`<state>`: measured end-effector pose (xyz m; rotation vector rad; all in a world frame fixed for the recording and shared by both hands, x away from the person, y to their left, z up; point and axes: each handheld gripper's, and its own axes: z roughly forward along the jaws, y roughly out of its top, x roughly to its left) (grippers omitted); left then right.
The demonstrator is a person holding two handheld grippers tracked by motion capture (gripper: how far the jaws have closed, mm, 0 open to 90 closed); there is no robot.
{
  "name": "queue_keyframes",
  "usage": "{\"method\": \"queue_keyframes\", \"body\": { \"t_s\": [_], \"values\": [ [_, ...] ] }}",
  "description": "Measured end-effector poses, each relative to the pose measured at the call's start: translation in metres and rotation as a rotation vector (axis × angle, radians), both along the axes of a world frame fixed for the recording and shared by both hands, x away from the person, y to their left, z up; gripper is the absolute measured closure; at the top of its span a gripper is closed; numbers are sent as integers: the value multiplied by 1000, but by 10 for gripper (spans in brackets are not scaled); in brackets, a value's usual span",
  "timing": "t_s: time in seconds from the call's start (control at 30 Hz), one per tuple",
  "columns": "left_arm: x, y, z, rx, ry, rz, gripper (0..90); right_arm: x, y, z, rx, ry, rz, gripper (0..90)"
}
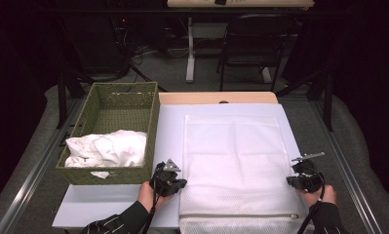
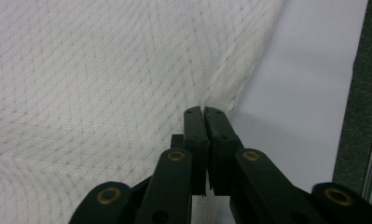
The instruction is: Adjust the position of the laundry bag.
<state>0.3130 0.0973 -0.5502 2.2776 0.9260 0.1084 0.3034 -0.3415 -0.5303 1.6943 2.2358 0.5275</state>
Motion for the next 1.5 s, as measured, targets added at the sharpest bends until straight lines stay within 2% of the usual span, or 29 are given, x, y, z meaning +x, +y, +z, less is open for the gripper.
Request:
{"method": "queue_keyframes", "body": {
  "t_s": [0.03,0.43,0.63,0.67,0.7,0.77,0.8,0.87,0.97,1.0,1.07,1.1,1.17,1.2,1.33,1.4,1.47,1.5],
  "values": [
    [0,1,0,-7,6,-1,891,2,3,-1,-13,4,10,881],
    [7,13,2,25,-7,64,888,19,19,-1,-32,5,34,881],
    [7,15,1,21,-12,59,867,22,23,-2,-39,1,39,866],
    [7,16,2,21,-14,53,844,22,21,-2,-31,1,38,844],
    [7,17,3,18,-13,45,782,21,20,-1,-28,-1,36,764],
    [6,18,4,8,-8,34,760,20,19,0,-22,-2,32,758],
    [5,18,6,-5,-8,37,663,18,17,2,-20,-6,33,694],
    [4,19,8,-12,-2,22,648,17,16,2,-14,-3,32,693],
    [1,21,12,-20,5,13,519,12,13,5,-3,-12,45,627],
    [0,21,12,-24,9,14,519,12,13,5,-3,-12,45,627],
    [-2,22,13,-25,16,15,463,9,12,6,-3,-15,51,592],
    [-5,23,14,-23,35,8,427,7,11,7,1,-13,51,580],
    [-6,23,14,-15,43,6,406,6,11,7,3,-15,49,577],
    [-9,23,14,-16,65,-1,388,4,10,7,1,-10,43,570],
    [-10,21,12,-2,80,-7,407,2,10,5,2,2,28,568],
    [-11,18,10,12,78,-12,453,3,9,4,1,13,26,570],
    [-11,16,6,30,76,-18,562,4,11,2,-9,28,20,576],
    [-12,15,5,35,66,-19,562,4,11,2,-9,28,20,576]
  ]
}}
